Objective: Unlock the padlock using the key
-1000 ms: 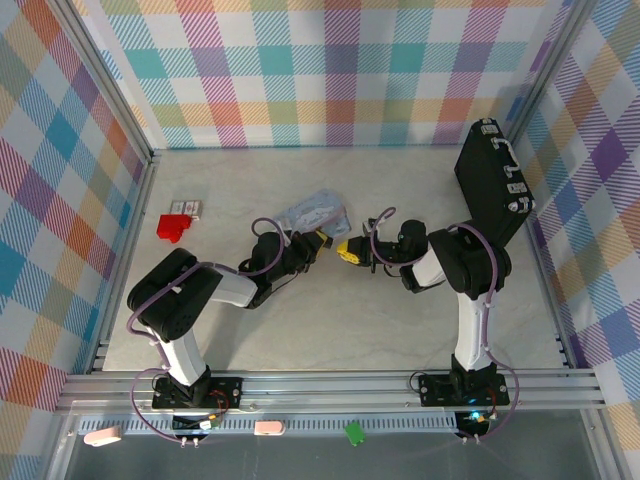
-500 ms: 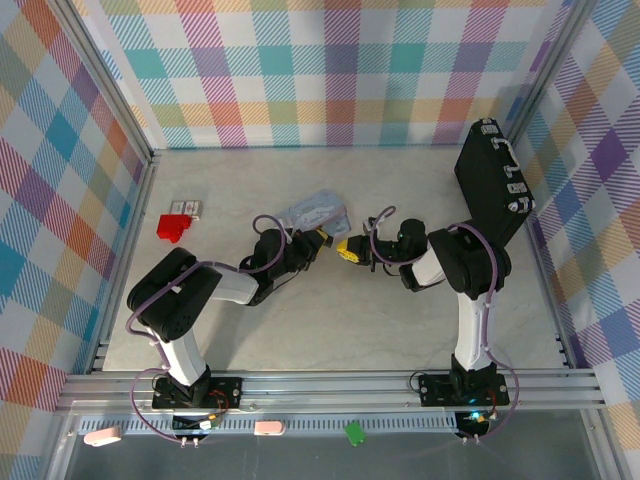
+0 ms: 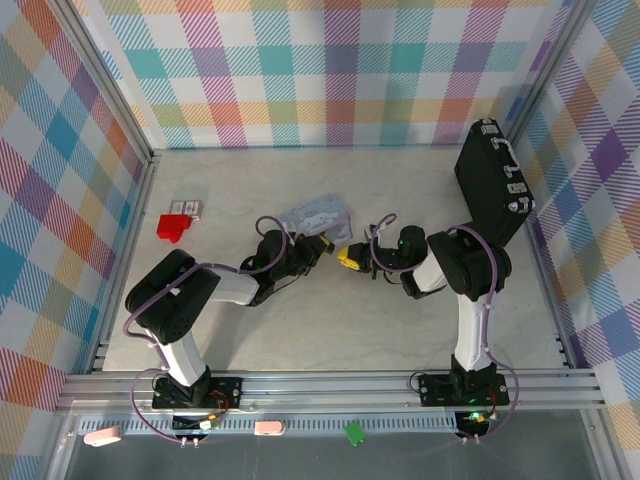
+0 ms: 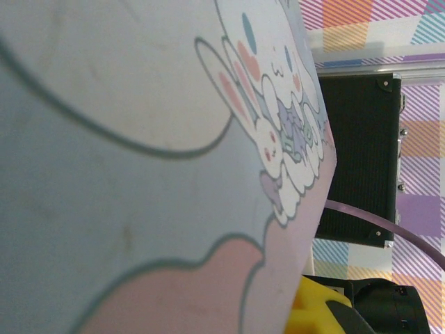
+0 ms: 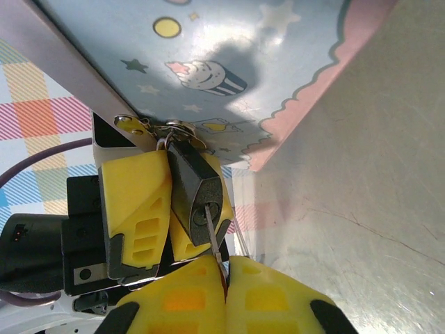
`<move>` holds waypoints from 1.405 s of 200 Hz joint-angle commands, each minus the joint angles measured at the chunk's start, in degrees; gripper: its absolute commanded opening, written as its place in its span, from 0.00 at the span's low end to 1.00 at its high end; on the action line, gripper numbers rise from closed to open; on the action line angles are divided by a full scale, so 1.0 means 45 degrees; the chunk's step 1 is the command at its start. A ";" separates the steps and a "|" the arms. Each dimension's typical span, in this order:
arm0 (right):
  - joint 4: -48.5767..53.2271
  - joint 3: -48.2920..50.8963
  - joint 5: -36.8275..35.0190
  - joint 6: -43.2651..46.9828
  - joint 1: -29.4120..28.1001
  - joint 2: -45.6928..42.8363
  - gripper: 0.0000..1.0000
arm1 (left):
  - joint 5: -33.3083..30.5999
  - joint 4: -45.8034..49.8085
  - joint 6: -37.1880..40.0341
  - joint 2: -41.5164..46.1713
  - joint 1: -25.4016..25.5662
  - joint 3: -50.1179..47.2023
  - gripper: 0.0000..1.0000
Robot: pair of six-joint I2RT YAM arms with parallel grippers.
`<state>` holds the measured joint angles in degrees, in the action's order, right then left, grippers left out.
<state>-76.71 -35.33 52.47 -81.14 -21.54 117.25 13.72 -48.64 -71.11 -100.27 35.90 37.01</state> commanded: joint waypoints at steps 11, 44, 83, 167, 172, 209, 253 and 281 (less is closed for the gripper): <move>-0.0864 -0.0095 -0.0733 0.0572 -0.0368 -0.0465 0.00 | 0.3065 -0.0612 -0.0226 0.0018 0.1121 0.0101 0.09; -0.0864 -0.0017 -0.0834 0.0442 -0.0406 -0.0694 0.00 | 0.2531 0.0995 0.0535 0.0784 0.1124 0.0050 0.16; -0.0864 0.0336 -0.1010 0.0473 -0.0712 -0.0724 0.00 | 0.2198 0.0895 0.0420 0.0635 0.1088 0.0075 0.17; -0.0864 0.1471 -0.1619 0.0815 -0.1204 -0.0975 0.00 | 0.1916 0.0238 0.0158 0.0063 0.0995 -0.0080 0.20; -0.0864 0.1548 -0.1639 0.0824 -0.1237 -0.1006 0.00 | 0.1895 0.0218 0.0168 0.0044 0.0985 -0.0091 0.20; -0.0864 0.1990 -0.1900 0.0910 -0.1416 -0.1152 0.00 | 0.1815 0.0102 0.0182 -0.0115 0.0967 -0.0216 0.22; -0.0864 0.2260 -0.2090 0.0897 -0.1653 -0.1461 0.00 | 0.1811 -0.0247 0.0104 -0.0411 0.0948 -0.0296 0.22; -0.0864 0.2439 -0.2153 0.0871 -0.1771 -0.1563 0.00 | 0.1778 -0.0401 0.0079 -0.0494 0.0919 -0.0392 0.21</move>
<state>-77.08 -24.84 39.46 -78.59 -26.70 112.09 16.36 -45.76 -69.25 -101.32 37.82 35.77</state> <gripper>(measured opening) 0.051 0.218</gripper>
